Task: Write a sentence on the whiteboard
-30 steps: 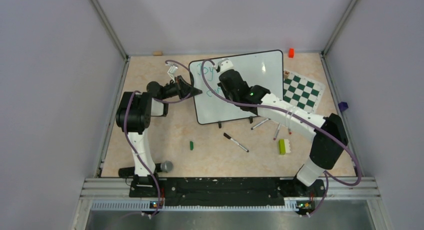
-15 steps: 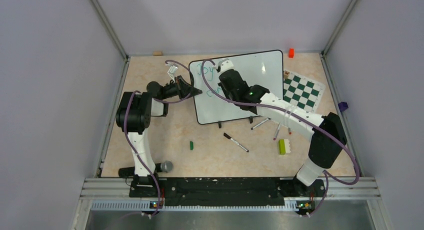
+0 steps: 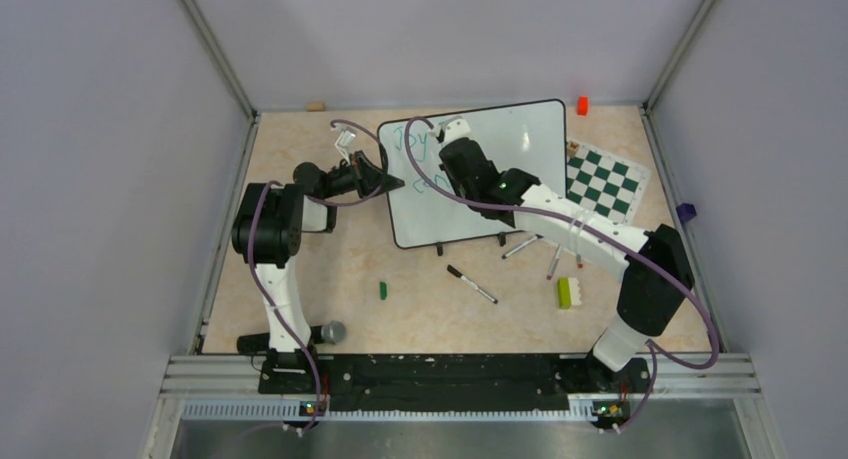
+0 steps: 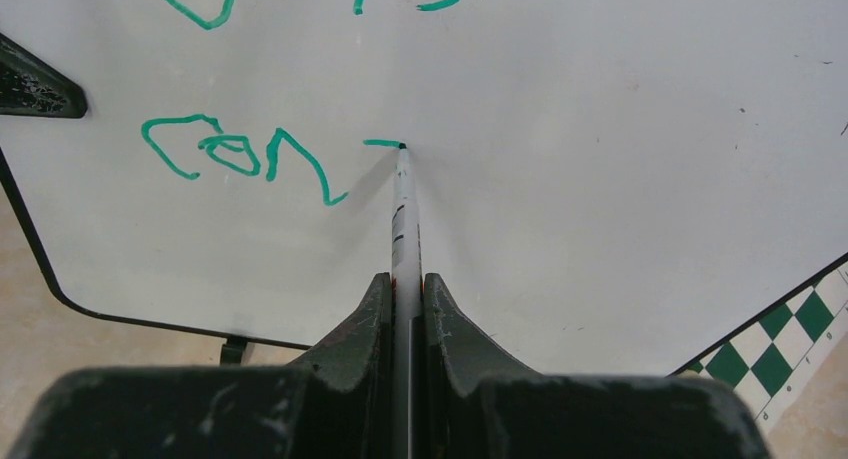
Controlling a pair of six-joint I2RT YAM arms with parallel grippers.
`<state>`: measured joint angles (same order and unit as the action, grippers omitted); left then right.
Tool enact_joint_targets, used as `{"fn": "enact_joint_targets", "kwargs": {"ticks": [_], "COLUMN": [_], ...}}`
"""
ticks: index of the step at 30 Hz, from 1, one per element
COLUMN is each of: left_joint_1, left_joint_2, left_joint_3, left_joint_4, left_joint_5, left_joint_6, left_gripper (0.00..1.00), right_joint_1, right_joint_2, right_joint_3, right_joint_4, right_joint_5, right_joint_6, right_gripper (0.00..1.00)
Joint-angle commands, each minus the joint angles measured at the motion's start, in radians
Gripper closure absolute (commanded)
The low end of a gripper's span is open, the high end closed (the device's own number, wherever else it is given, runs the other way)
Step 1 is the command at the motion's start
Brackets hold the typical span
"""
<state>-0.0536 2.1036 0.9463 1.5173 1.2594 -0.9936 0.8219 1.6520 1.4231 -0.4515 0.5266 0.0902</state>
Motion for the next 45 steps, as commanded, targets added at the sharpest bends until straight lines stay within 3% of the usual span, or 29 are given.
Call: {"fn": "enact_joint_targets", "kwargs": {"ticks": [1,27,45], "left_joint_1": [-0.037,-0.037,-0.037], "left_joint_2": [0.023,0.024,0.024], "left_joint_3": [-0.014,-0.014,-0.013], "left_joint_4": [0.101,0.1,0.101], "left_joint_5": [0.194,0.193,0.196], "left_joint_6": [0.117,0.116,0.116], "left_gripper": [1.0,1.0,1.0], "right_joint_1": [-0.024,-0.025,-0.03], "right_joint_2": [-0.02,-0.003,-0.015], "right_joint_3": [0.016,0.108,0.03], "right_joint_4": [-0.001,0.007,0.006], "right_joint_5": [0.041,-0.041,-0.07], "right_joint_6": [0.009,0.002,0.034], "right_gripper": [1.0,1.0,1.0]}}
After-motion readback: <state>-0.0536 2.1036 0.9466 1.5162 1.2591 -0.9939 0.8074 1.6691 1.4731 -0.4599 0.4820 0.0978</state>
